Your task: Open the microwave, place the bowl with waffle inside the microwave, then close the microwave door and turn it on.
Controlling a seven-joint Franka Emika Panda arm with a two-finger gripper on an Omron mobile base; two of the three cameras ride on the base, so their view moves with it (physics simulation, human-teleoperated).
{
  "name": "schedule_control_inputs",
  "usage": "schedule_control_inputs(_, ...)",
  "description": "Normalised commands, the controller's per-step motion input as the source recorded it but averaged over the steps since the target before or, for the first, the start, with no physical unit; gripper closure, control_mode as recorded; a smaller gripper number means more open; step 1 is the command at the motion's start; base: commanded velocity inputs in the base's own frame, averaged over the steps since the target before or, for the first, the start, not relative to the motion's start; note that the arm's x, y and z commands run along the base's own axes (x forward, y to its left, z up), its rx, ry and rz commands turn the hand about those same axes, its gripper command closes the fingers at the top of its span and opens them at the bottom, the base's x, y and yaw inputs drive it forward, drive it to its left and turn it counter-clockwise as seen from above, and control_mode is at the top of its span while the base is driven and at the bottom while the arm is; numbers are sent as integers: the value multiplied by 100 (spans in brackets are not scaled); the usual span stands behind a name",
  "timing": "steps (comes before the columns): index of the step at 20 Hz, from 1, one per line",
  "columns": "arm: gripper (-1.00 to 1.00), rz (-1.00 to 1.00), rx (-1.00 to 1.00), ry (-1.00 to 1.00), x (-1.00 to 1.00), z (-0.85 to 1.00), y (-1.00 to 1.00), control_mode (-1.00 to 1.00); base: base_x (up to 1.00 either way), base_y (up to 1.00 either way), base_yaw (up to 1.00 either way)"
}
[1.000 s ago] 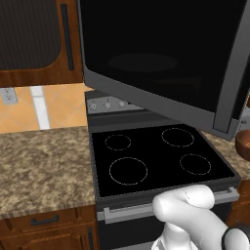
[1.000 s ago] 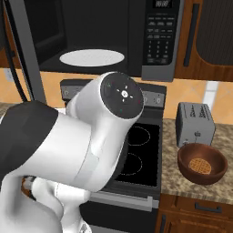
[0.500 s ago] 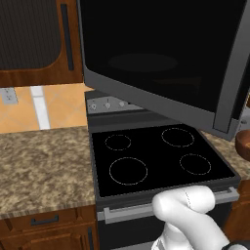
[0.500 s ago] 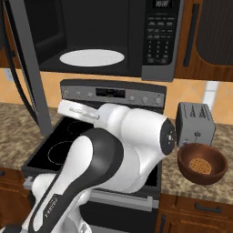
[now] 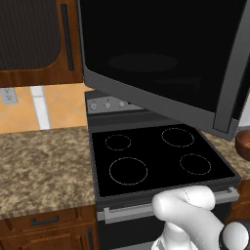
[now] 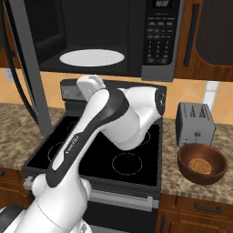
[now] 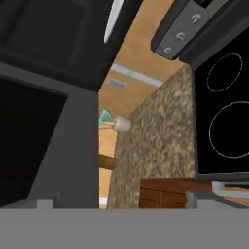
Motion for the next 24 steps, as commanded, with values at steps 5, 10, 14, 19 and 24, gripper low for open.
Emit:
schedule_control_inputs(5,-100,22,21,42,11,-30,50,-100,0,0,0)
schedule_control_inputs(10,-100,32,27,23,-20,-8,74,-100,0,0,0)
schedule_control_inputs(14,-100,44,25,16,-25,9,84,-100,0,0,0)
schedule_control_inputs(19,-100,42,15,7,-57,43,90,-100,0,0,0)
schedule_control_inputs(24,-100,31,3,-2,-89,62,99,-100,0,0,0)
